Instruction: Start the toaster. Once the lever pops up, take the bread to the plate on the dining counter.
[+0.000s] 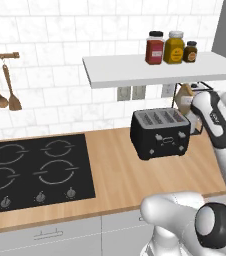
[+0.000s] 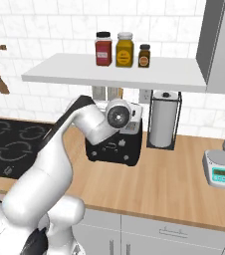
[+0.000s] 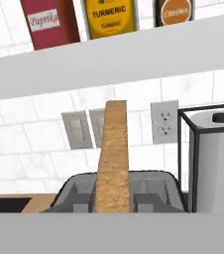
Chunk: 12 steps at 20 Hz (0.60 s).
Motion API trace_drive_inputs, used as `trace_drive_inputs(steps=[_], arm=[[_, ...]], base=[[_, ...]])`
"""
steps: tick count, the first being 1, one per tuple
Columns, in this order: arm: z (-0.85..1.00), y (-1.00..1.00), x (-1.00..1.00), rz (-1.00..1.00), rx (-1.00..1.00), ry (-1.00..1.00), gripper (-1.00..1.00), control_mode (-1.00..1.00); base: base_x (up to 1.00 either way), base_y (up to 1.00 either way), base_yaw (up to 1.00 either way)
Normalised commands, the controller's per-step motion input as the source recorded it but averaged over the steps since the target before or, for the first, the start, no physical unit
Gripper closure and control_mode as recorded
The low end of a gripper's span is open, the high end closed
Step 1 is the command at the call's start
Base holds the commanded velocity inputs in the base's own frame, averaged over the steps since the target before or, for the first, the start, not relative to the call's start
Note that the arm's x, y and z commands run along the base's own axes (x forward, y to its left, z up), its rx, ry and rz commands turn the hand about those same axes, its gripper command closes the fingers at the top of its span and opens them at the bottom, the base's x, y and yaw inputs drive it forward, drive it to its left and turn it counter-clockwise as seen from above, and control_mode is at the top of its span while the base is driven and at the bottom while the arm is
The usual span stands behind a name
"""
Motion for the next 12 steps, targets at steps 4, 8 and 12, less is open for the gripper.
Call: trace_drive_inputs(steps=[4,8,12], arm=[[0.7,0.25,-1.0,0.0,-0.04,0.15,1.0,-1.0],[0.39,0.67,-1.0,0.0,-0.15,0.1,1.0,-1.0],[0.27,0.69,-0.92,0.01,-0.19,0.01,1.0,-1.0]], base=[[0.0,0.0,0.0],[0.0,0.0,0.0],[0.0,0.0,0.0]])
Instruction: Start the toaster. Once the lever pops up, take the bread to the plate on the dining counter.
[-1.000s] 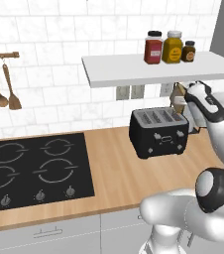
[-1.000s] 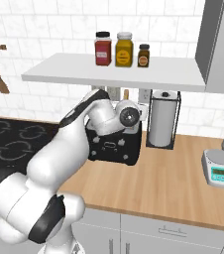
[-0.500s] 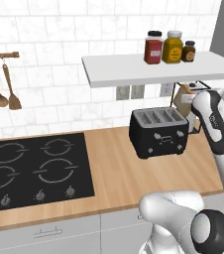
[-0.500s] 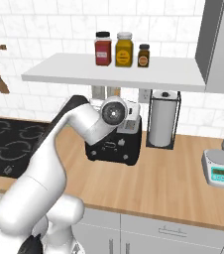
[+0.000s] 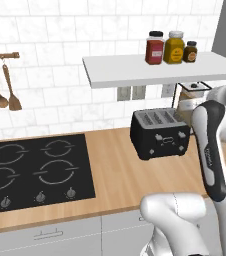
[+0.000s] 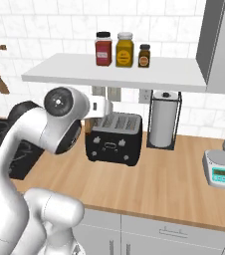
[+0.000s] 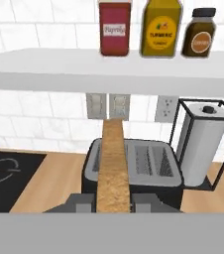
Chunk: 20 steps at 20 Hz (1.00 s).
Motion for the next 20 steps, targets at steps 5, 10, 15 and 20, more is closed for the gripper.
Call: trace_drive_inputs(steps=[5,10,15,20], arm=[[0.01,0.74,-1.0,0.0,-0.07,0.03,1.0,-1.0],[-0.06,0.39,-0.91,0.0,-0.03,0.09,1.0,-1.0],[-0.05,0.17,-0.24,0.0,0.0,0.04,1.0,-1.0],[0.0,0.0,0.0,0.0,0.0,0.0,1.0,-1.0]], base=[[0.0,0.0,0.0],[0.0,0.0,0.0],[0.0,0.0,0.0],[0.0,0.0,0.0]])
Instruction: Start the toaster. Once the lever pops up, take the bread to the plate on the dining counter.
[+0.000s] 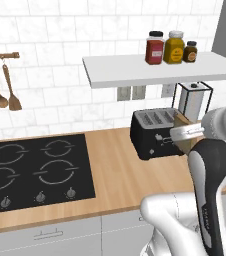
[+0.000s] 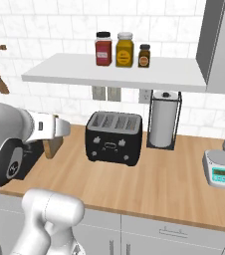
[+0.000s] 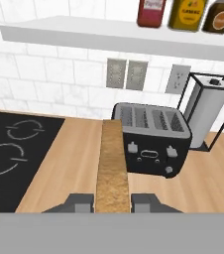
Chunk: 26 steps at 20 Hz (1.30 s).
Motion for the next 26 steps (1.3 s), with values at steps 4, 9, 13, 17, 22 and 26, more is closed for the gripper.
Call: trace_drive_inputs(steps=[4,9,13,17,22,26], arm=[[0.0,0.0,0.0,0.0,0.0,0.0,1.0,-1.0],[0.0,0.0,-0.03,0.0,0.0,0.0,1.0,-1.0],[0.0,0.0,0.0,0.0,0.0,0.0,1.0,1.0],[0.0,0.0,0.0,0.0,0.0,0.0,1.0,1.0],[0.0,0.0,0.0,0.0,0.0,0.0,1.0,1.0],[0.0,0.0,0.0,0.0,0.0,0.0,1.0,1.0]], base=[[0.0,0.0,0.0],[0.0,0.0,0.0],[-0.94,-0.05,0.0],[-0.97,0.0,0.03],[-0.66,0.0,0.65],[-0.34,0.0,1.0]])
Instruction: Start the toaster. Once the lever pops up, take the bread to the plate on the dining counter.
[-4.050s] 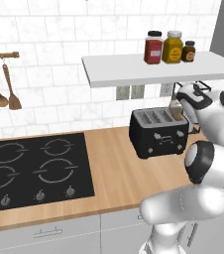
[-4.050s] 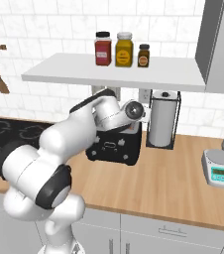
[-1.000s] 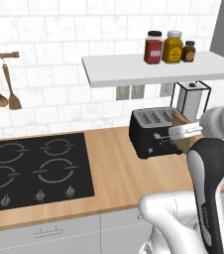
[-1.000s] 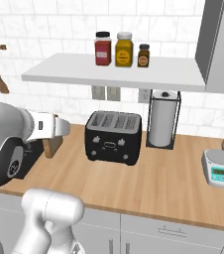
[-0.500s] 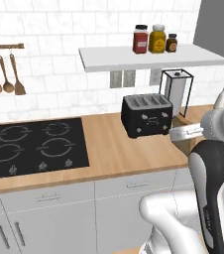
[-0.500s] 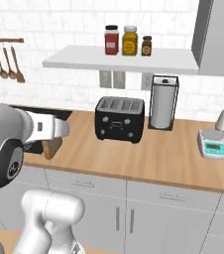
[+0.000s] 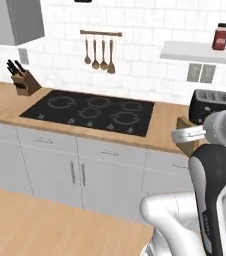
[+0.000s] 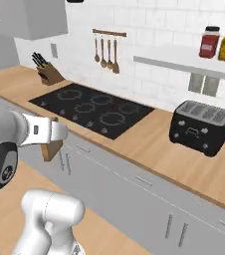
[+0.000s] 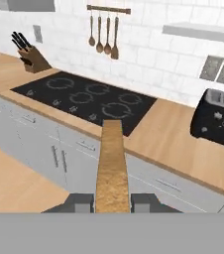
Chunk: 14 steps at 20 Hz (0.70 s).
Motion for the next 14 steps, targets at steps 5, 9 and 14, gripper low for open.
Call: trace_drive_inputs(steps=[5,9,14], arm=[[0.0,0.0,0.0,0.0,0.0,0.0,1.0,1.0],[0.0,0.0,0.0,0.0,0.0,0.0,1.0,1.0],[0.0,0.0,0.0,0.0,0.0,0.0,1.0,1.0]], base=[[-0.04,0.0,1.0],[-0.05,0.0,1.0],[-0.04,0.0,1.0]])
